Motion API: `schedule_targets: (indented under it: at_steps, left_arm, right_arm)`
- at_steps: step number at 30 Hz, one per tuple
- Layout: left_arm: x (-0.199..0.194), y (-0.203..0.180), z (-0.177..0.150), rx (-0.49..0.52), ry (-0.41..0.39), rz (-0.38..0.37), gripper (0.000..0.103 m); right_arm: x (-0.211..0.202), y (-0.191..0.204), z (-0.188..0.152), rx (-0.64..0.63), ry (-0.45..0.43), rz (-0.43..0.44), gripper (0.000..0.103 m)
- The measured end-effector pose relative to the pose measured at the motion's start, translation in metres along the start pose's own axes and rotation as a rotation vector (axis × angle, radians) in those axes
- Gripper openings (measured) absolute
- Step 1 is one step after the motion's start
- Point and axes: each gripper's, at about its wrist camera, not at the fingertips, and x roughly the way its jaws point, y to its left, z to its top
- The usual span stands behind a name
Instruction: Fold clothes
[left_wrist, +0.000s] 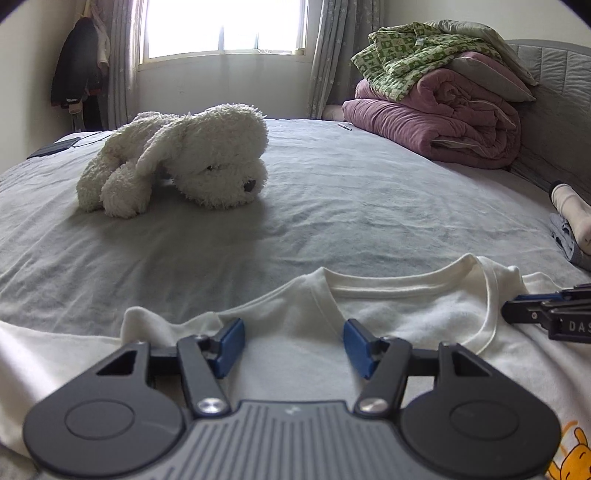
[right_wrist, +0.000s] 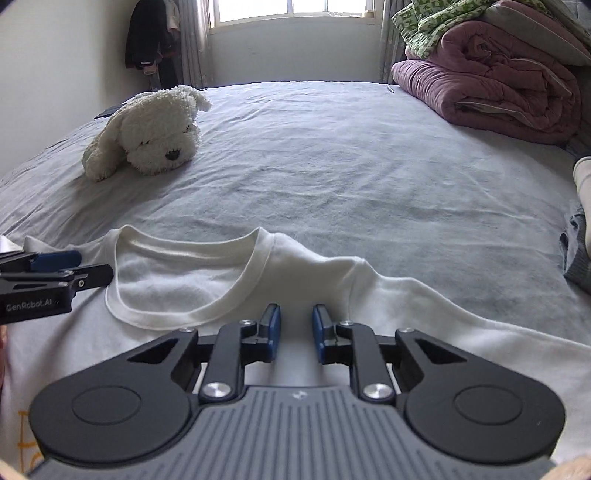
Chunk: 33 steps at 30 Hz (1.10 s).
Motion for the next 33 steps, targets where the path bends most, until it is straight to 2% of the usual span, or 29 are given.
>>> schedule_targets:
  at_steps: [8, 15, 18, 19, 20, 21, 23, 25, 33]
  left_arm:
    - [0.000, 0.005, -0.002, -0.031, -0.010, -0.024, 0.063]
    - [0.001, 0.003, 0.000, -0.015, -0.001, -0.020, 0.064]
    - [-0.003, 0.005, 0.002, -0.027, -0.004, -0.034, 0.068]
    - [-0.007, 0.005, 0.003, -0.039, -0.008, -0.034, 0.068]
    - [-0.014, 0.006, 0.002, -0.057, -0.016, -0.035, 0.069]
    - [-0.021, 0.006, 0.001, -0.076, -0.025, -0.037, 0.071]
    - [-0.035, 0.006, -0.004, -0.112, -0.036, -0.049, 0.076]
    - [-0.045, 0.004, -0.012, -0.133, -0.021, -0.059, 0.077]
    - [-0.092, -0.008, -0.048, -0.090, -0.014, -0.021, 0.080]
  right_arm:
    - [0.027, 0.004, 0.014, -0.023, -0.025, -0.029, 0.016]
    - [0.035, 0.009, 0.022, -0.047, -0.032, -0.061, 0.012]
    - [0.021, 0.008, 0.021, -0.008, -0.042, -0.065, 0.024]
    - [0.013, 0.007, 0.019, 0.014, -0.051, -0.062, 0.031]
    - [0.005, 0.006, 0.017, 0.034, -0.062, -0.059, 0.043]
    - [-0.003, 0.005, 0.014, 0.051, -0.063, -0.049, 0.047]
    - [-0.017, 0.005, 0.007, 0.078, -0.051, -0.022, 0.048]
    - [-0.029, 0.008, -0.001, 0.076, -0.027, -0.001, 0.048]
    - [-0.077, 0.031, -0.048, -0.002, 0.037, 0.057, 0.056]
